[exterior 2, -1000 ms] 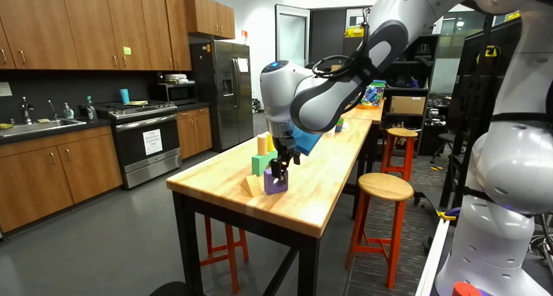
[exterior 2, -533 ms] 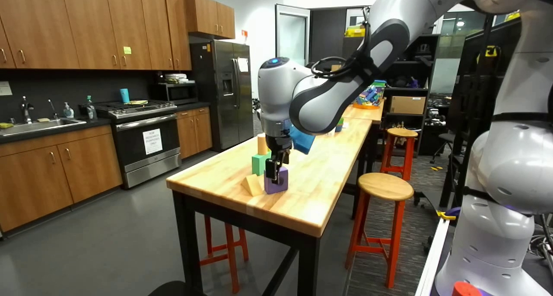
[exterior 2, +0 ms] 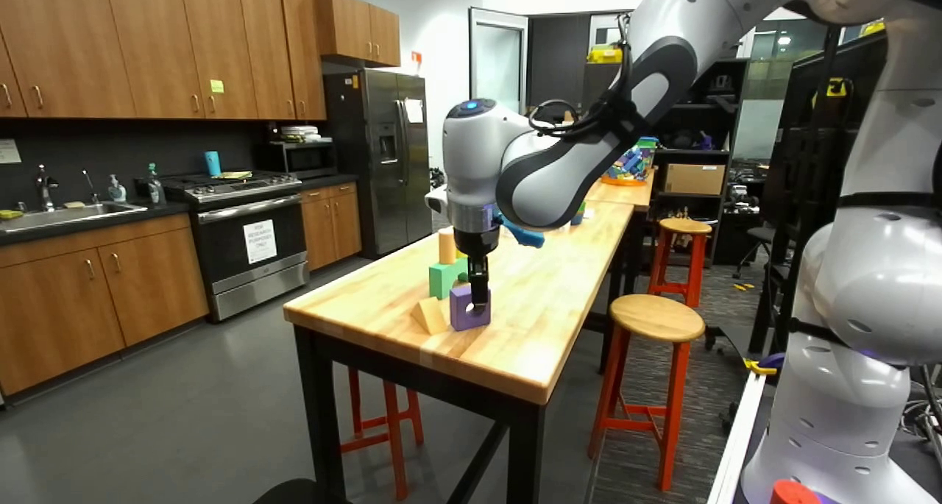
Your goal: Put the purple block on the tower of blocks
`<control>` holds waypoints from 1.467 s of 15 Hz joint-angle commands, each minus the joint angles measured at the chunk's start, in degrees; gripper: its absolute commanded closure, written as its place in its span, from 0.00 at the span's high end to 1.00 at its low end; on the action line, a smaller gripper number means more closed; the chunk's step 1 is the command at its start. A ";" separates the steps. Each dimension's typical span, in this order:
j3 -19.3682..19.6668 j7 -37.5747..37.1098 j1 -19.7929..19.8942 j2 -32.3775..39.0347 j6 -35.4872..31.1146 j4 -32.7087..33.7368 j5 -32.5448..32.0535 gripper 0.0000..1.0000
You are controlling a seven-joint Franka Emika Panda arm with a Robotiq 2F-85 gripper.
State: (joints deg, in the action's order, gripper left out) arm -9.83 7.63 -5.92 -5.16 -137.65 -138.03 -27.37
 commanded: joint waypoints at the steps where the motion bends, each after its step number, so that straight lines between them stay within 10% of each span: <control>1: 1.77 5.00 0.44 -0.15 -0.91 -0.50 -3.06 1.00; 22: 3.05 5.67 -0.01 4.32 -3.93 1.16 -5.62 1.00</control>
State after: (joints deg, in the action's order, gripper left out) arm -6.90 13.91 -5.67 -2.28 -140.61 -138.16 -34.24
